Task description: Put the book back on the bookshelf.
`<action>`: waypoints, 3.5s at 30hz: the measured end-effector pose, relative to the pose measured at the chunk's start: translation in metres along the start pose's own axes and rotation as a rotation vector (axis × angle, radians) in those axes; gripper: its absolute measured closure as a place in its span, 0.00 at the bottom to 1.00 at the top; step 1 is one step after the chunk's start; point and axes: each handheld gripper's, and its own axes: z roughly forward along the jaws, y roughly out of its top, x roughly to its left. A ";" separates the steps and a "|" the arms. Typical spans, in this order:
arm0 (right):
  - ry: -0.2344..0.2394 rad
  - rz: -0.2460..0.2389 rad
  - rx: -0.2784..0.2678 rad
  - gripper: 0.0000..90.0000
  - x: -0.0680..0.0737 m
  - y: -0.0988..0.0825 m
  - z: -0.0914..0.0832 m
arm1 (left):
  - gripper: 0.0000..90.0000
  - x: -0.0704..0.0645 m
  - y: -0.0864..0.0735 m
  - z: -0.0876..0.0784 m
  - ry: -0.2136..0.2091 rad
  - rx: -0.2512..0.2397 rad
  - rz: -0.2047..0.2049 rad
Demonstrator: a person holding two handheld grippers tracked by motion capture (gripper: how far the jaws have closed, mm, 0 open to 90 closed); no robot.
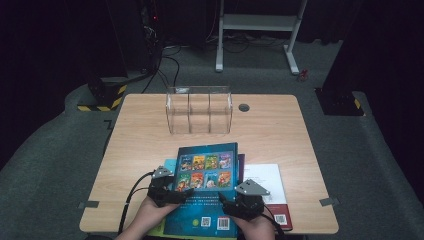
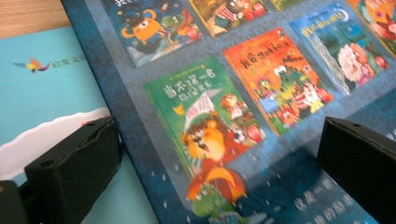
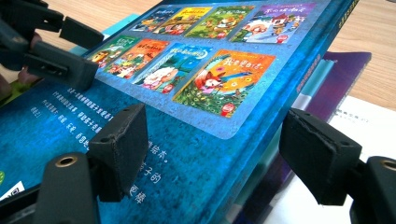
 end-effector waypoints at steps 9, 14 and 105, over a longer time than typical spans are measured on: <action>0.007 -0.022 -0.009 0.27 0.002 0.001 0.000 | 0.00 0.002 -0.001 -0.001 0.001 -0.014 -0.017; 0.003 -0.031 -0.022 0.27 0.003 0.000 -0.001 | 0.00 0.005 -0.001 -0.001 -0.016 -0.025 -0.035; -0.191 -0.105 -0.348 0.65 -0.009 0.053 -0.009 | 0.46 -0.011 0.050 -0.060 0.219 -0.566 0.211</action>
